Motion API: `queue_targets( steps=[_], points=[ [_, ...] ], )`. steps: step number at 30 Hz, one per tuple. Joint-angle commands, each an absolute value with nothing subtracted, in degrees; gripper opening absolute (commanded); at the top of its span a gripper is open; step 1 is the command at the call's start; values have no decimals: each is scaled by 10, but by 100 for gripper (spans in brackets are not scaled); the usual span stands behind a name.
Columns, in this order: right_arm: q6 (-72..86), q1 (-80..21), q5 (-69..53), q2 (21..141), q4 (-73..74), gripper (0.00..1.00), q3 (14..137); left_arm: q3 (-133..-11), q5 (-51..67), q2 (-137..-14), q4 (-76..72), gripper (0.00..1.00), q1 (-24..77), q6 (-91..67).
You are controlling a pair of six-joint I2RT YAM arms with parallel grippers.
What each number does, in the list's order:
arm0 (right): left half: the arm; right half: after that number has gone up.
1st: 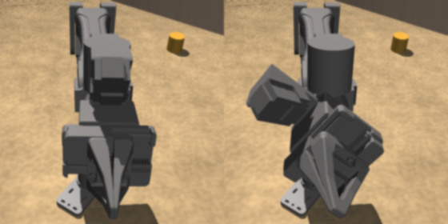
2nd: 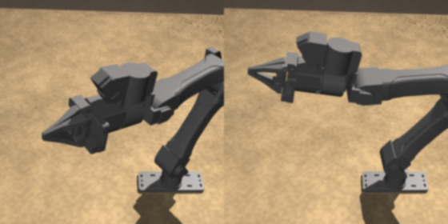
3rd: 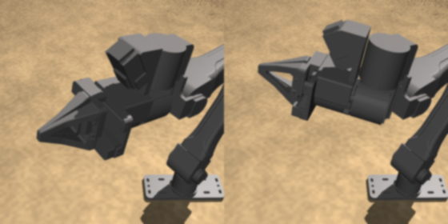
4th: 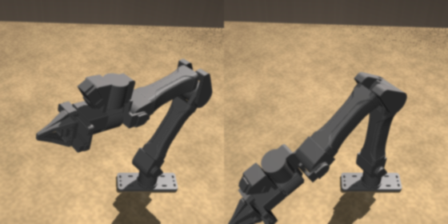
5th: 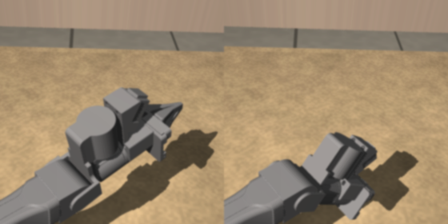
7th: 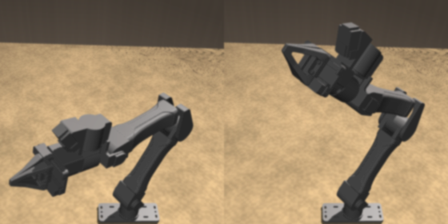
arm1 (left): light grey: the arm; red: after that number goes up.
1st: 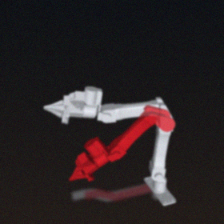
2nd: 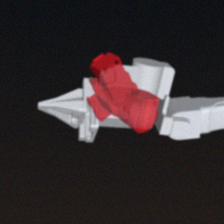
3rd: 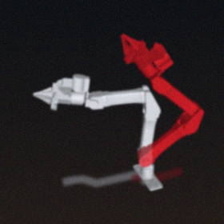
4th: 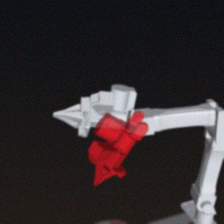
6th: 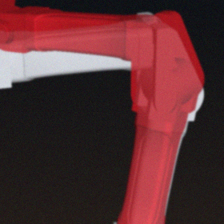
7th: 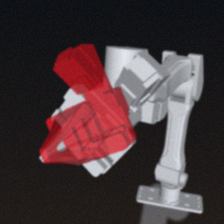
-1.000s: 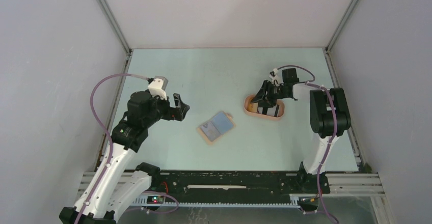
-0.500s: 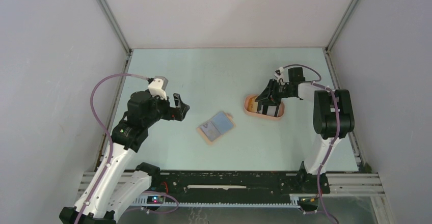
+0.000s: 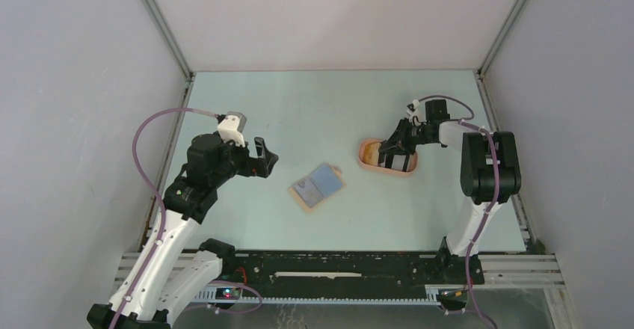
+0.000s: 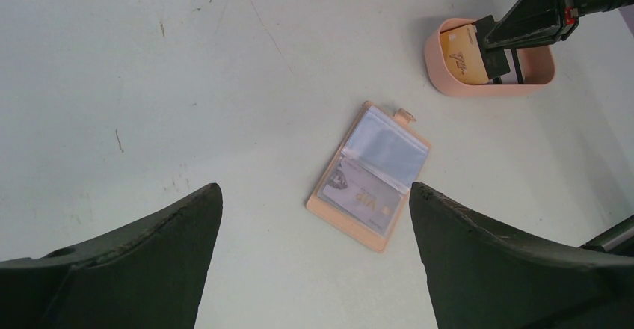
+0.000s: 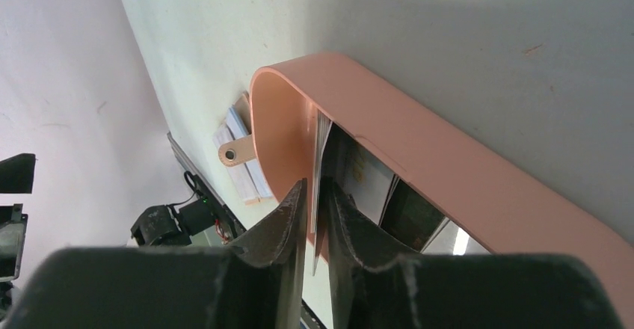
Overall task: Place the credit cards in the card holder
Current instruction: Pick up the credit card from the storage box.
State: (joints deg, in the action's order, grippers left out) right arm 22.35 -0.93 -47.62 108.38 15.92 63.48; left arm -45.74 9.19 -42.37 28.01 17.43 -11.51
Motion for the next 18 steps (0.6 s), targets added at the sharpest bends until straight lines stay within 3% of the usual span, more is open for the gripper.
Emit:
queue_targets(
  steps=[1,5,14,18],
  points=[
    [204,-4,-460,1059,172,23,657,-445,94,-421,264,100,169,-103],
    [199,-4,-454,1059,179,21,657,-445,93,-420,265,100,169,-103],
    [181,14,-441,1048,207,0,667,-444,99,-419,264,100,169,-103],
    [170,20,-440,1034,218,0,667,-445,99,-419,265,100,169,-103]
  ],
)
